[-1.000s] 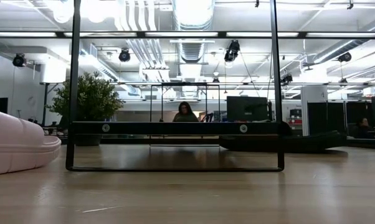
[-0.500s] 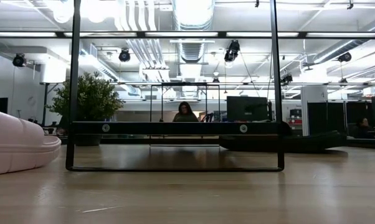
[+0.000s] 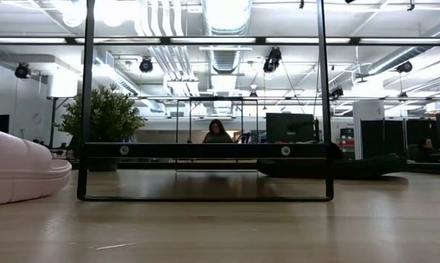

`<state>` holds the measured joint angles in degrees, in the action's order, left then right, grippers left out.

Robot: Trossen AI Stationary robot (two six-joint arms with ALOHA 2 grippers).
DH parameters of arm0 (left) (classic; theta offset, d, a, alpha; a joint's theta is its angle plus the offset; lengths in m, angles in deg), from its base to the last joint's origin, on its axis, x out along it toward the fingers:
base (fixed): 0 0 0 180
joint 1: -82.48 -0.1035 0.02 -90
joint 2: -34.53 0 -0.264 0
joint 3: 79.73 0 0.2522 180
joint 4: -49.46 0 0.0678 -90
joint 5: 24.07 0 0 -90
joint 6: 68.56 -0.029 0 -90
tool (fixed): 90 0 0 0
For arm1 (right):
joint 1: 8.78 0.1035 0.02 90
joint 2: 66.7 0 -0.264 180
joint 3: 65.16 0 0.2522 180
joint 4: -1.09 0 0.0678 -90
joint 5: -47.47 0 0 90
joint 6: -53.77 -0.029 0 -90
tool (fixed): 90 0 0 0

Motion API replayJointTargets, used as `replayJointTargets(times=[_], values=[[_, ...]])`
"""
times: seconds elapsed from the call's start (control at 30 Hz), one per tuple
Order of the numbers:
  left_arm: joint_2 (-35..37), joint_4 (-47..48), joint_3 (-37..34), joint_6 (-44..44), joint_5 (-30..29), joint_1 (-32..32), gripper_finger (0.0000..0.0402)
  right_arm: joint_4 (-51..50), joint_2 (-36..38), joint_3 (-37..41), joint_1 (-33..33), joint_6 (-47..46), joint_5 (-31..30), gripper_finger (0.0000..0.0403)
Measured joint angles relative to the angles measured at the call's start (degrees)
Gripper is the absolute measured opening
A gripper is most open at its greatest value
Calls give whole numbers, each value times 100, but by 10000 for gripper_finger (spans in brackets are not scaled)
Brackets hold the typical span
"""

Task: Pick and place slides into the shelf
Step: Put the right black slide on the shelf

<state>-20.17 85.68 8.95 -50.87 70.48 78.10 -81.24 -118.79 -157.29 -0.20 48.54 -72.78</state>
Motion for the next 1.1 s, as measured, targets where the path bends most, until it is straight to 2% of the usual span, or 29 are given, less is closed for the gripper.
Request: replayJointTargets(times=[0.27, 0.8, 1.1], values=[[0, 2, 0, -2, 2, 0, 0, -493, -273, 56, 2, 125, -4, 196], [-13, 57, -22, -4, 4, 2, 0, -260, -161, 916, 112, -313, 94, 195], [-66, 63, -31, -6, 2, 2, 0, 645, 156, 1594, 116, -1150, 968, 194]])
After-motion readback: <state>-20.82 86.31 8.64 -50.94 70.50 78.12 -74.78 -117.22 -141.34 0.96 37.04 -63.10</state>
